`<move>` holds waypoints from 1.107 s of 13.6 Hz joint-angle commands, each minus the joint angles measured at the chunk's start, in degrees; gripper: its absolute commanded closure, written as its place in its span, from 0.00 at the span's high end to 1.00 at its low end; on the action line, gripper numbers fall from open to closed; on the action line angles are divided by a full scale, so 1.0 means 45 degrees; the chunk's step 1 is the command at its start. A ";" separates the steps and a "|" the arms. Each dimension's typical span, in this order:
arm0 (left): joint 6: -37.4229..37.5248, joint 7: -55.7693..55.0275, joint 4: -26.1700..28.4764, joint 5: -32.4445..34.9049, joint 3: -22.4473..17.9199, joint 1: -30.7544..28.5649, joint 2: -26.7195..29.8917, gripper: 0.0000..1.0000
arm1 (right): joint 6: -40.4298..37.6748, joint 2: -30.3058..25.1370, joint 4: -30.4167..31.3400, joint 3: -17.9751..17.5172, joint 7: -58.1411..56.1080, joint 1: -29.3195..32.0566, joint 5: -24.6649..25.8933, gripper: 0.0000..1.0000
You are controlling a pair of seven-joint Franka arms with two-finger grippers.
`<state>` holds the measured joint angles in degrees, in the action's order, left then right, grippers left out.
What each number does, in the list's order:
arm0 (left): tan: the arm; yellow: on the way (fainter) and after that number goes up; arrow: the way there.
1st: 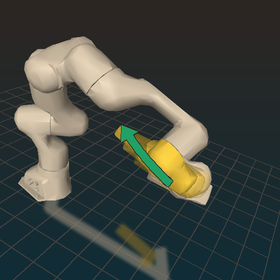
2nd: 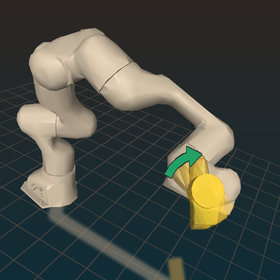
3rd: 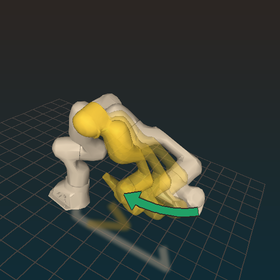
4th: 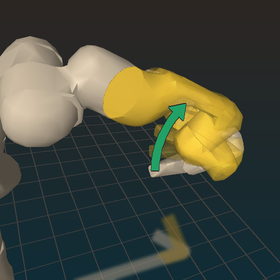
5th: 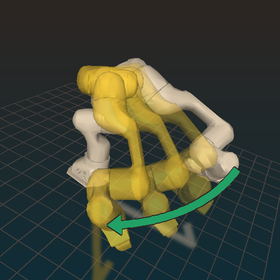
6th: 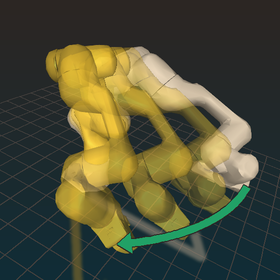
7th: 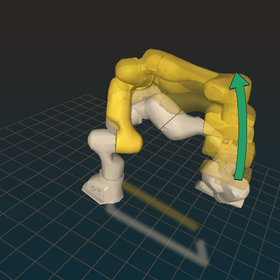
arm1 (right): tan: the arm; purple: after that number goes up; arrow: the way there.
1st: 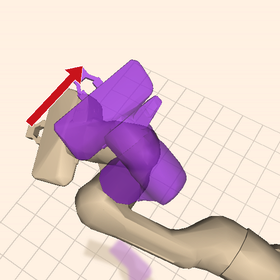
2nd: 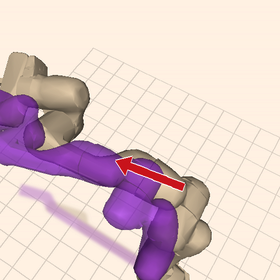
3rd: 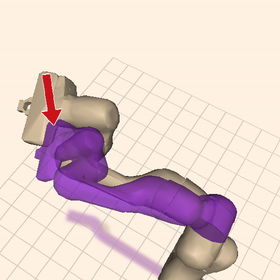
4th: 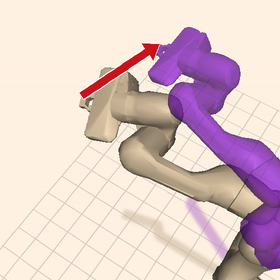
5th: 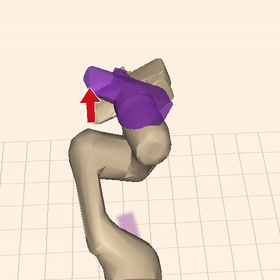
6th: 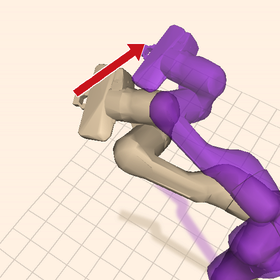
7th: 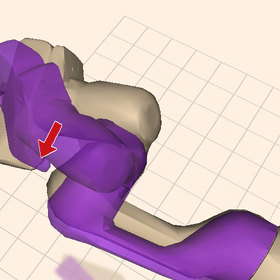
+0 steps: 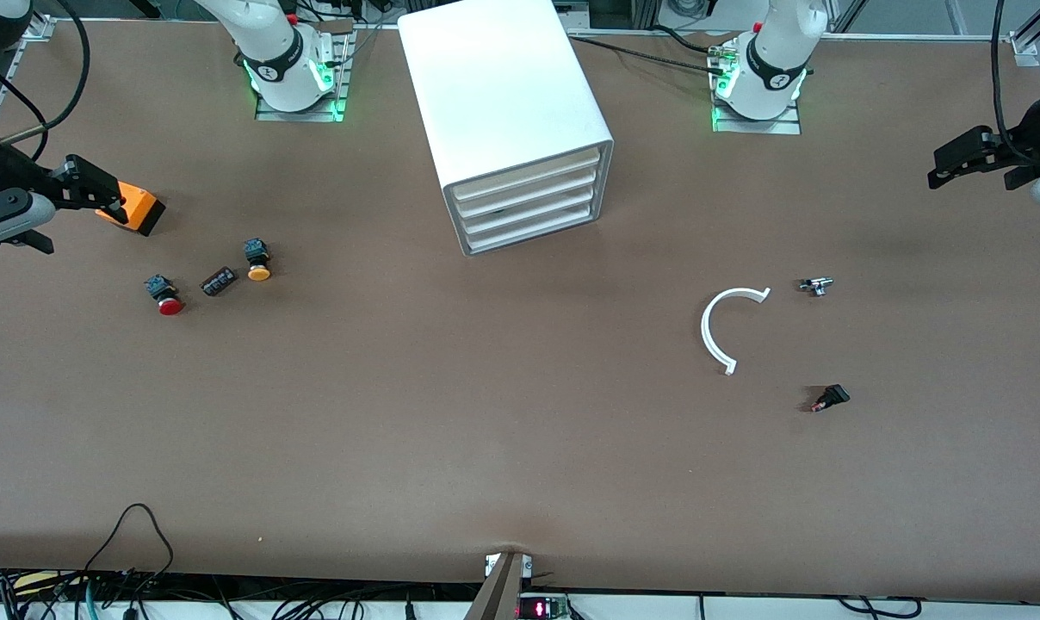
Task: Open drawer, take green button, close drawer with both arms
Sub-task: 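Reach the left gripper toward the white drawer cabinet's drawer front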
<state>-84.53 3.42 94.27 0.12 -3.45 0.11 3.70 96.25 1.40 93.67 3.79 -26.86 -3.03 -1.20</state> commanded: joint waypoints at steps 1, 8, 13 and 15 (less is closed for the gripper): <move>-0.0220 0.0255 0.0418 0.0306 -0.0112 0.0113 0.0448 1.00 | -0.0062 0.0118 -0.0307 0.0056 0.0149 -0.0108 0.0110 1.00; 0.1166 0.0529 0.0163 -0.0648 0.0490 0.0249 -0.0546 1.00 | 0.0095 0.0118 -0.0288 0.0056 0.0149 -0.0108 0.0110 1.00; 0.1908 0.0916 0.0164 -0.3732 0.1485 0.0249 -0.3433 1.00 | 0.0211 0.0138 -0.0307 0.0056 0.0130 -0.0108 0.0129 1.00; 0.1792 0.1600 0.0145 -0.4571 0.1996 0.0249 -0.4216 1.00 | 0.0446 0.0196 -0.0307 0.0056 0.0033 -0.0108 0.0090 1.00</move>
<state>-77.37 7.38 96.37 -17.08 3.93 1.44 -12.19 97.90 1.56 93.63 3.79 -26.86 -3.07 -1.20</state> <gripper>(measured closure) 0.000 0.000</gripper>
